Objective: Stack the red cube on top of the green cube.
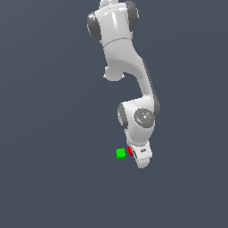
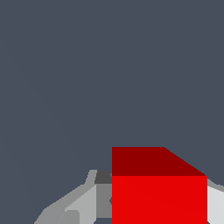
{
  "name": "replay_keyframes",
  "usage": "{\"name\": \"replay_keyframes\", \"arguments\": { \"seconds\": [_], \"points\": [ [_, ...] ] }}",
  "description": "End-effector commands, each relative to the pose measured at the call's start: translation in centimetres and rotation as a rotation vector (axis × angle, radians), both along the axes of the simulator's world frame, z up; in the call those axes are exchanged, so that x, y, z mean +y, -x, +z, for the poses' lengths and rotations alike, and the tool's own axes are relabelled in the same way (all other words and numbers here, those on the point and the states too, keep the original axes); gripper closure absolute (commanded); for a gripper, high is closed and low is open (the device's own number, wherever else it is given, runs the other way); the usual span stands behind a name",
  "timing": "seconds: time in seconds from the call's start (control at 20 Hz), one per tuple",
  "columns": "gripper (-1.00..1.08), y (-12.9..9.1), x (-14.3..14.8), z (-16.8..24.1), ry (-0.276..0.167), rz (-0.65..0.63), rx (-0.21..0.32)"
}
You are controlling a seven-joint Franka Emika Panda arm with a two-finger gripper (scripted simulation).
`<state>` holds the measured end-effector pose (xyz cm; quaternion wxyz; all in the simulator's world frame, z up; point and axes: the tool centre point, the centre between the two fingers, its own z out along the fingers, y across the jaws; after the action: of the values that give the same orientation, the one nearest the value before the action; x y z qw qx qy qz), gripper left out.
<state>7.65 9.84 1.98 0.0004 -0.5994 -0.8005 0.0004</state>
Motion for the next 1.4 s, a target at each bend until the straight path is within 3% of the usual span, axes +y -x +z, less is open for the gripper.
{"name": "replay_keyframes", "arguments": {
  "seconds": [0.0, 0.8, 1.35],
  "points": [
    [1.08, 0.0, 0.0, 0.3, 0.000, 0.000, -0.001],
    [1.08, 0.1, 0.0, 9.2, 0.000, 0.001, -0.001],
    [1.08, -0.3, -1.0, 9.0, 0.000, 0.000, -0.002]
  ]
}}
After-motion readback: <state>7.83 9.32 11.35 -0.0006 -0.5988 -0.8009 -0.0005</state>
